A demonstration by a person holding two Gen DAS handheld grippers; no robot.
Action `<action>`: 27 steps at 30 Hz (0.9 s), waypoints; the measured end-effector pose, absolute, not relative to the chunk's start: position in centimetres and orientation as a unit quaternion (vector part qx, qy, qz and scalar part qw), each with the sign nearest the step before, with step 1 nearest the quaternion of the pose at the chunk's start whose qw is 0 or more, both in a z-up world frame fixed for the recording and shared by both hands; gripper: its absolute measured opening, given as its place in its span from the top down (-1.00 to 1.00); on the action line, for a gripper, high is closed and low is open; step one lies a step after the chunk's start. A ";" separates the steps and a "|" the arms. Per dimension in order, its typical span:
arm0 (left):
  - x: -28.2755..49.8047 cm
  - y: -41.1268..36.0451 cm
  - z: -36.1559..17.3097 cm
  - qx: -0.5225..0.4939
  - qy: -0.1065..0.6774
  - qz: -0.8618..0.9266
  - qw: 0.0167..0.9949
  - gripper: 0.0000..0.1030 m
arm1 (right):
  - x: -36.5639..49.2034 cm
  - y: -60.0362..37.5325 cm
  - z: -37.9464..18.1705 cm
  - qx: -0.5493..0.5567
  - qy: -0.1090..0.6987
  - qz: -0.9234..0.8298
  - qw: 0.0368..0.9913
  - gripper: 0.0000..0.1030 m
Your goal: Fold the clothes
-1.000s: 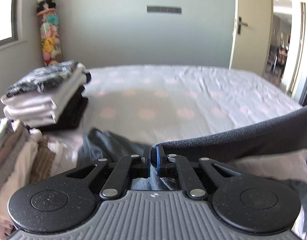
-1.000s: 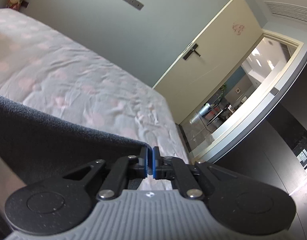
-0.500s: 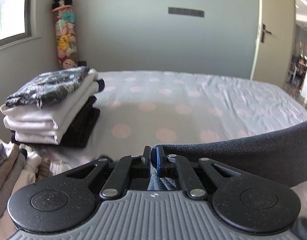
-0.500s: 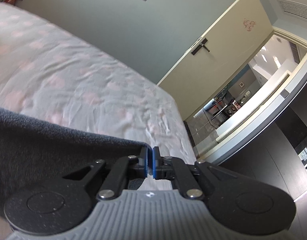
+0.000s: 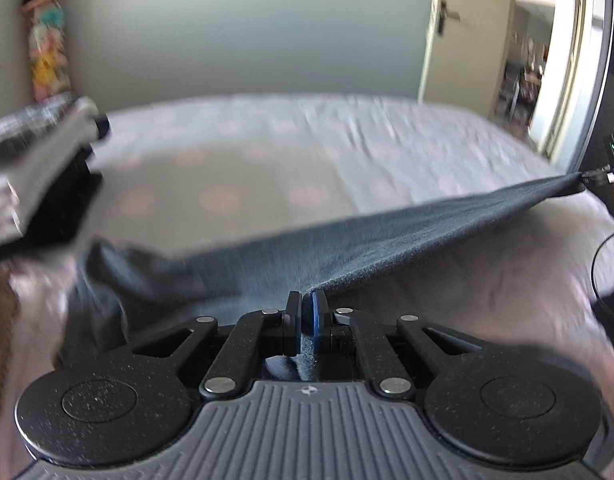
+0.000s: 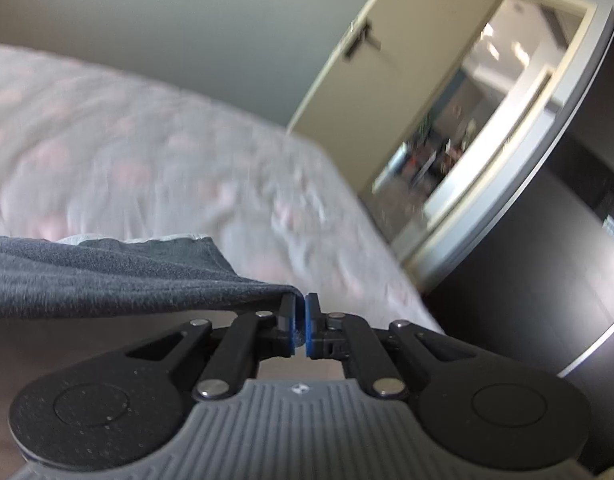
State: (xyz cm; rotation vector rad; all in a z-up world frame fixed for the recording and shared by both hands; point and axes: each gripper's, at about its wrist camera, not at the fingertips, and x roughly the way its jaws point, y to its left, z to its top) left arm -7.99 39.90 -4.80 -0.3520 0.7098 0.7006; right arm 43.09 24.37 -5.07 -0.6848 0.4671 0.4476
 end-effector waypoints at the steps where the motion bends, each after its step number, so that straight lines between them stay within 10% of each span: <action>1: -7.9 39.4 -5.7 -0.173 0.353 0.326 0.860 0.89 | 43.4 23.5 -6.8 -0.333 0.244 0.211 0.886 0.91; 10: -7.4 37.3 -9.4 -0.174 0.416 0.307 0.838 0.88 | 43.4 19.0 -13.7 -0.327 0.317 0.197 0.868 0.99; 27: -13.9 36.5 -8.3 -0.114 0.446 0.304 0.834 0.43 | 25.5 13.4 -9.5 -0.151 0.404 0.388 0.815 0.73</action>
